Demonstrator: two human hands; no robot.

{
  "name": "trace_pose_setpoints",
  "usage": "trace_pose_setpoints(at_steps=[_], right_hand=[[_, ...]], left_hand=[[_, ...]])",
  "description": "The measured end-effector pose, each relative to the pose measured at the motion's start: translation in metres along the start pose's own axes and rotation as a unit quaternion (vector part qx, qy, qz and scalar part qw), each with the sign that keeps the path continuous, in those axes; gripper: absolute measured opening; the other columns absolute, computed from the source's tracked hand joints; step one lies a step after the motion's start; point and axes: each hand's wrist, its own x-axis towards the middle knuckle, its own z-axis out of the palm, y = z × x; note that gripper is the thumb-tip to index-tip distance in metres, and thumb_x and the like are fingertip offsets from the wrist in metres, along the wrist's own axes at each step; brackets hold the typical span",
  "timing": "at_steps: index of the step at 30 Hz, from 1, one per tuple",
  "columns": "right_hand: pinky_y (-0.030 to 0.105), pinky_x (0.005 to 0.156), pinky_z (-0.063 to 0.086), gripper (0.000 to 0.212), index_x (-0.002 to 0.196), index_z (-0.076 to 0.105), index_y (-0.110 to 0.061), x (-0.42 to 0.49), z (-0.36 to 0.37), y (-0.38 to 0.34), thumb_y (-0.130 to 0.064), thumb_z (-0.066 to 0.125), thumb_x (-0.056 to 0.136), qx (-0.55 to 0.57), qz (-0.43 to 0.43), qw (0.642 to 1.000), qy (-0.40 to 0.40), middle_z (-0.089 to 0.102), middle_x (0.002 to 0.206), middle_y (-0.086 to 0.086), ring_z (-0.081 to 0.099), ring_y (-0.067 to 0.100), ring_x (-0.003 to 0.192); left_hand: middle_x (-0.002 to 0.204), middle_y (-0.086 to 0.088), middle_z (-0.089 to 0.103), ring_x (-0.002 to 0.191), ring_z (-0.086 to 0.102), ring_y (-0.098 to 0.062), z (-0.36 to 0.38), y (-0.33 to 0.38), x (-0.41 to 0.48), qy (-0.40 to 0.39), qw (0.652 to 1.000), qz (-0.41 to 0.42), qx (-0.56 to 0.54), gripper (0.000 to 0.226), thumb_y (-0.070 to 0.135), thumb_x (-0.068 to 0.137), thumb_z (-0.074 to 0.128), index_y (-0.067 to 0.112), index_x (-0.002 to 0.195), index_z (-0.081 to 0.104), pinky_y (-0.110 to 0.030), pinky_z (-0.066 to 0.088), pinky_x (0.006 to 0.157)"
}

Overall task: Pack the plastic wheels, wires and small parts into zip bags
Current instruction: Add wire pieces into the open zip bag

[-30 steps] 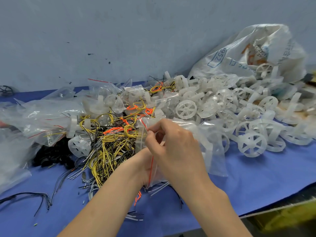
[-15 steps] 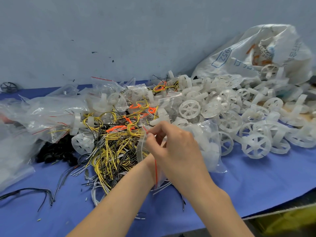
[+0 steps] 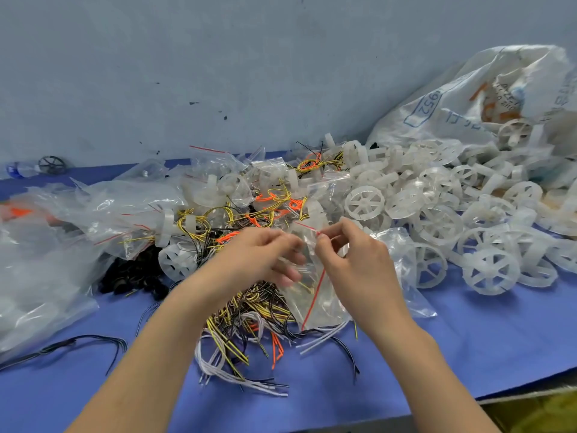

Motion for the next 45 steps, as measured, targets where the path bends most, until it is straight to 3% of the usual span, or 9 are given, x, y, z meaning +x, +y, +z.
trace_pose_setpoints(at_steps=[3, 6, 11, 14, 20, 28, 38, 43, 45], right_hand=[[0.023, 0.057, 0.039, 0.013, 0.081, 0.06, -0.032, 0.001, 0.001, 0.004, -0.038, 0.057, 0.092, -0.003, 0.012, 1.0, -0.001, 0.062, 0.071, -0.016, 0.058, 0.001, 0.068], [0.027, 0.059, 0.041, 0.013, 0.082, 0.06, -0.032, 0.003, -0.001, 0.008, -0.038, 0.056, 0.093, -0.002, 0.025, 1.0, 0.01, 0.062, 0.071, -0.017, 0.059, 0.002, 0.066], [0.032, 0.062, 0.047, 0.012, 0.083, 0.061, -0.033, 0.006, -0.005, 0.011, -0.039, 0.056, 0.092, 0.01, 0.037, 0.999, 0.023, 0.063, 0.072, -0.014, 0.061, 0.009, 0.066], [0.032, 0.063, 0.048, 0.012, 0.082, 0.061, -0.032, 0.007, -0.007, 0.012, -0.04, 0.057, 0.091, 0.013, 0.04, 0.999, 0.026, 0.064, 0.072, -0.015, 0.062, 0.009, 0.066], [0.036, 0.066, 0.051, 0.013, 0.085, 0.063, -0.03, 0.009, -0.009, 0.012, -0.039, 0.057, 0.092, 0.021, 0.043, 0.998, 0.031, 0.064, 0.072, -0.013, 0.063, 0.013, 0.067], [0.036, 0.068, 0.051, 0.012, 0.087, 0.063, -0.03, 0.008, -0.01, 0.008, -0.038, 0.057, 0.093, 0.023, 0.04, 0.999, 0.026, 0.064, 0.073, -0.011, 0.064, 0.014, 0.068], [0.038, 0.069, 0.051, 0.012, 0.088, 0.063, -0.029, 0.007, -0.011, 0.007, -0.037, 0.057, 0.094, 0.018, 0.04, 0.999, 0.024, 0.064, 0.074, -0.011, 0.063, 0.015, 0.069], [0.036, 0.067, 0.05, 0.012, 0.086, 0.063, -0.03, 0.006, -0.01, 0.008, -0.038, 0.057, 0.093, 0.015, 0.039, 0.999, 0.024, 0.064, 0.074, -0.013, 0.063, 0.014, 0.068], [0.034, 0.065, 0.048, 0.012, 0.085, 0.062, -0.031, 0.005, -0.008, 0.009, -0.038, 0.057, 0.093, 0.008, 0.036, 0.999, 0.021, 0.063, 0.073, -0.014, 0.063, 0.012, 0.068]], left_hand=[[0.085, -0.003, 0.072, 0.066, 0.069, -0.016, -0.028, -0.012, 0.012, 0.141, 0.982, 0.042, 0.12, 0.021, 0.026, 0.1, 0.051, 0.013, 0.102, 0.068, -0.032, 0.058, 0.063], [0.081, -0.001, 0.068, 0.069, 0.063, -0.019, -0.045, -0.027, 0.022, 0.258, 0.901, 0.065, 0.341, 0.025, 0.029, 0.101, 0.045, 0.015, 0.1, 0.067, -0.037, 0.052, 0.065], [0.072, -0.005, 0.064, 0.081, 0.061, -0.03, -0.038, -0.042, 0.042, 0.268, 0.841, 0.033, 0.469, 0.047, 0.041, 0.101, 0.037, 0.016, 0.072, 0.063, -0.045, 0.043, 0.087], [0.095, -0.006, 0.069, 0.102, 0.058, -0.03, -0.029, -0.044, 0.054, 0.251, 0.814, -0.02, 0.524, 0.054, 0.058, 0.098, 0.035, 0.02, 0.088, 0.072, -0.047, 0.037, 0.095], [0.122, -0.01, 0.059, 0.118, 0.049, -0.032, -0.02, -0.046, 0.066, 0.244, 0.814, -0.06, 0.524, 0.038, 0.051, 0.092, 0.048, 0.025, 0.111, 0.07, -0.045, 0.036, 0.098], [0.081, 0.013, 0.059, 0.076, 0.058, -0.007, -0.038, -0.027, 0.053, 0.264, 0.907, 0.09, 0.314, 0.015, 0.031, 0.097, 0.054, 0.019, 0.101, 0.061, -0.028, 0.045, 0.064], [0.112, -0.005, 0.063, 0.101, 0.055, -0.022, -0.067, -0.015, 0.018, 0.412, 0.813, 0.268, 0.312, 0.027, 0.021, 0.102, 0.046, 0.017, 0.122, 0.064, -0.026, 0.039, 0.082], [0.101, -0.006, 0.064, 0.096, 0.048, -0.031, -0.077, -0.011, 0.006, 0.503, 0.648, 0.327, 0.469, 0.024, 0.026, 0.102, 0.05, 0.018, 0.118, 0.066, -0.04, 0.041, 0.082], [0.1, -0.007, 0.065, 0.094, 0.052, -0.03, -0.073, -0.016, 0.007, 0.464, 0.667, 0.314, 0.49, 0.023, 0.024, 0.101, 0.051, 0.016, 0.117, 0.066, -0.039, 0.045, 0.078]])
